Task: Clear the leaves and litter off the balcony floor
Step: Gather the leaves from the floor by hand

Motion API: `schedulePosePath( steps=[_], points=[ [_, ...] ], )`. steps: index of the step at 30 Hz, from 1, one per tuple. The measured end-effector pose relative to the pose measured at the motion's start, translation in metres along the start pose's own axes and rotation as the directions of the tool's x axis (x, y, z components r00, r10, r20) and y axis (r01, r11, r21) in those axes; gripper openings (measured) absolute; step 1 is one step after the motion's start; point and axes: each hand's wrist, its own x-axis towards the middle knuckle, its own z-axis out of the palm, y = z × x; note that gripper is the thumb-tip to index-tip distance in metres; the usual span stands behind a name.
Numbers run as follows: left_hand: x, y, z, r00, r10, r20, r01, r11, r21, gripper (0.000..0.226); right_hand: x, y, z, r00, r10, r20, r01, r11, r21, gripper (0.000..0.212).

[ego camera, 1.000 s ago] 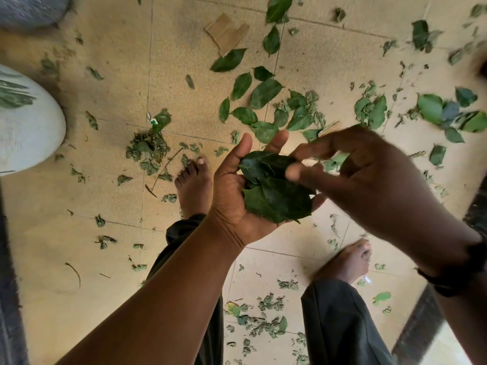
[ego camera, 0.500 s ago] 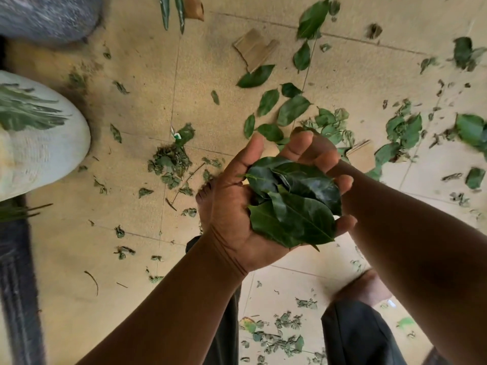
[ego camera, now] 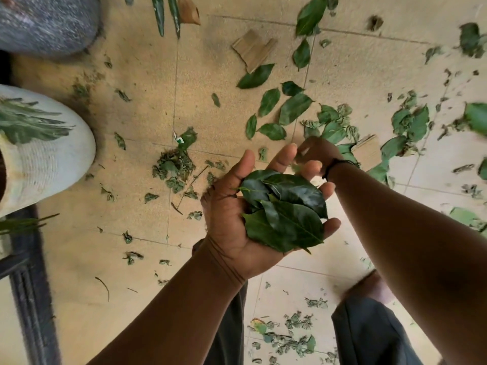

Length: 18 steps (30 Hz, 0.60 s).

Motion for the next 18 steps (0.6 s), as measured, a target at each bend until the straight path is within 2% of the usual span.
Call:
schedulePosePath(
  steps=[1,3,6,9,12,14,16,18],
  points=[
    [0.001,-0.004,-0.004,1.0,0.012,0.019,-0.011,0.999,-0.034,0.046,-0.011,0.0,-0.008,0.999,0.037,0.022,-0.04,0.983,0.177,0.026],
    [0.002,-0.011,-0.008,0.999,0.033,0.006,-0.033,0.998,-0.054,0.045,-0.036,0.0,-0.028,0.997,0.066,0.045,-0.079,0.871,0.485,0.027],
    [0.007,-0.026,-0.016,0.995,0.075,-0.069,-0.08,0.995,-0.064,0.044,-0.084,0.003,-0.068,0.999,0.037,-0.003,-0.026,0.752,0.659,0.019],
    [0.012,-0.036,-0.021,0.984,0.1,-0.15,-0.105,0.994,-0.031,0.043,-0.134,0.007,-0.109,0.998,-0.054,-0.041,0.065,0.623,0.779,0.03],
    [0.018,-0.051,-0.025,0.97,0.117,-0.212,-0.117,0.993,0.01,0.042,-0.18,0.01,-0.138,0.973,-0.228,0.019,0.12,0.577,0.808,0.036],
    [0.027,-0.061,-0.022,0.981,0.108,-0.162,-0.106,0.994,0.019,0.042,-0.204,0.009,-0.141,0.94,-0.328,0.098,0.126,0.596,0.793,0.033],
    [0.036,-0.069,-0.018,0.995,0.072,-0.062,-0.071,0.997,0.012,0.045,-0.222,0.007,-0.13,0.928,-0.352,0.121,0.182,0.713,0.677,0.031],
    [0.042,-0.075,-0.015,1.0,0.001,0.032,0.001,0.998,-0.064,0.044,-0.233,0.007,-0.116,0.94,-0.341,0.006,0.3,0.835,0.461,0.026]
  ],
)
